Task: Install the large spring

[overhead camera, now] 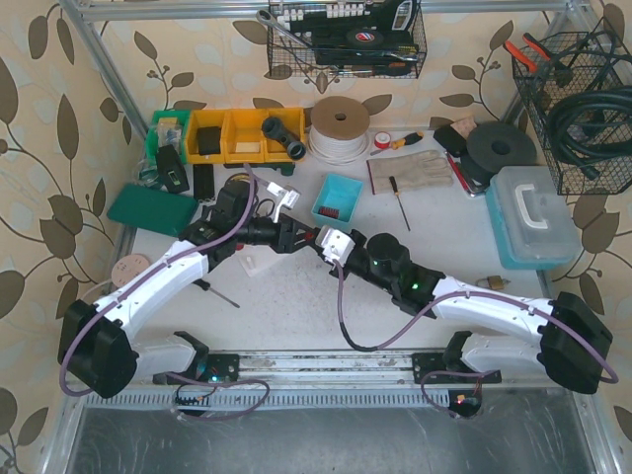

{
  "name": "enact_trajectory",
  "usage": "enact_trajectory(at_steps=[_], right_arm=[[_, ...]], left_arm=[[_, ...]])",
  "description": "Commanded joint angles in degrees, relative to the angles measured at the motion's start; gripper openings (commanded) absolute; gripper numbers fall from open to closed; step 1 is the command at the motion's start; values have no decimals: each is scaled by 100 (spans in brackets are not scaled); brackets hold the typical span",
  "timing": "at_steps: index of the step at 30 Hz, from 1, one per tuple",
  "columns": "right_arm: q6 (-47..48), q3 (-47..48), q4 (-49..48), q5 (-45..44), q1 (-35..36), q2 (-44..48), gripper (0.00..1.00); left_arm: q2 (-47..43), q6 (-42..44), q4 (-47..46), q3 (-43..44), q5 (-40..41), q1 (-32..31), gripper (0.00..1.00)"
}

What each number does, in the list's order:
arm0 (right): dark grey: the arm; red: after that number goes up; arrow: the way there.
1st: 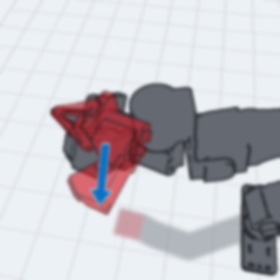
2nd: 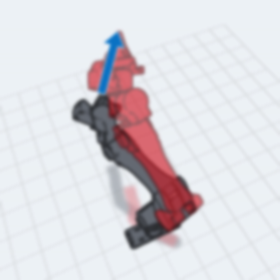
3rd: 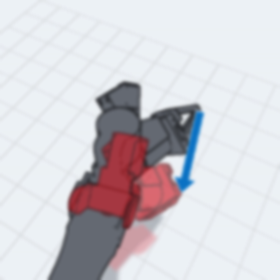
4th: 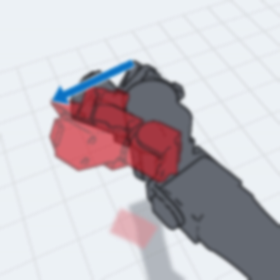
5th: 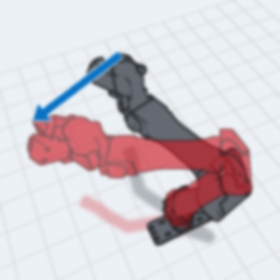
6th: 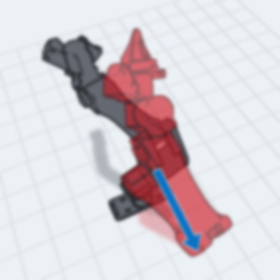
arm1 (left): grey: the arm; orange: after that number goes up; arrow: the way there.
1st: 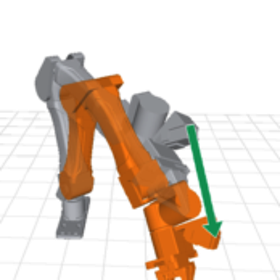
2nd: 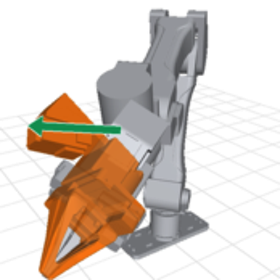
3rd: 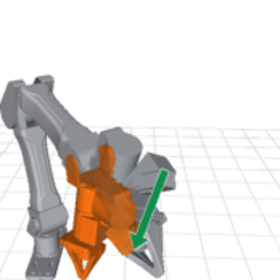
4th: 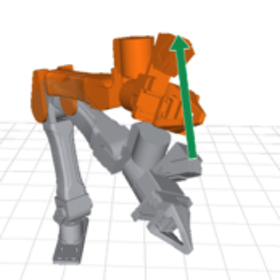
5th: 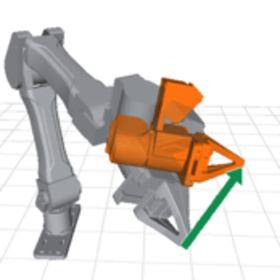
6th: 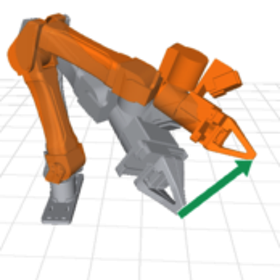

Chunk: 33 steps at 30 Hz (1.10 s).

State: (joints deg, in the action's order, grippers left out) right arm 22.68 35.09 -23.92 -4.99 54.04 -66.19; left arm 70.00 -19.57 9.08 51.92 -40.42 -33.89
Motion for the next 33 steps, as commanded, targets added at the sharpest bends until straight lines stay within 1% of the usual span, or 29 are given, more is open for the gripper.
enact_trajectory(at_steps=[1, 5, 7, 8, 9, 11, 12, 13, 14, 15, 20, 21, 23, 25, 29, 33], right_arm=[[102, -89, -378, -19, 62, -40, 0], [105, -107, -394, -68, 69, -72, 1], [101, -116, -396, -125, 64, -86, 6], [105, -117, -393, -152, 63, -99, 10], [101, -124, -396, -173, 63, -108, 14], [73, -117, -377, -240, 63, -121, 27], [55, -105, -343, -296, 65, -128, 38], [39, -81, -297, -372, 70, -130, 48], [25, -55, -245, -442, 64, -131, 55], [1, -21, -157, -520, 65, -119, 60], [-228, 34, 193, -836, 63, 82, 76], [-281, 21, 269, -870, 63, 154, 81], [-419, 20, 441, -974, 63, 305, 98], [-582, 101, 676, -1240, 63, 416, 100], [-1124, 432, 1332, -2285, 30, 465, 100], [-1565, 705, 2135, -2635, -157, 343, 100]], left_arm=[[-33, -130, -329, 86, -326, -61, 36], [-56, -138, -225, 104, -312, -62, 12], [-56, -131, -129, 129, -280, -62, 2], [-56, -112, -74, 148, -243, -64, 0], [-59, -86, -6, 163, -196, -62, 0], [-84, -45, 94, 186, -68, -62, 0], [-103, -33, 106, 179, 17, -62, 0], [-119, -37, 124, 183, 115, -61, 0], [-144, -38, 162, 186, 233, -60, 0], [-163, -32, 197, 193, 342, -62, 0], [-369, 179, 637, 361, 1055, -52, 0], [-434, 241, 786, 400, 1293, -53, 0], [-588, 350, 1052, 442, 1773, -49, 0], [-775, 450, 1221, 421, 2233, -58, 0], [-1100, 610, 1639, 404, 3070, -51, 0], [-1314, 710, 2075, 426, 3919, -54, 0]])
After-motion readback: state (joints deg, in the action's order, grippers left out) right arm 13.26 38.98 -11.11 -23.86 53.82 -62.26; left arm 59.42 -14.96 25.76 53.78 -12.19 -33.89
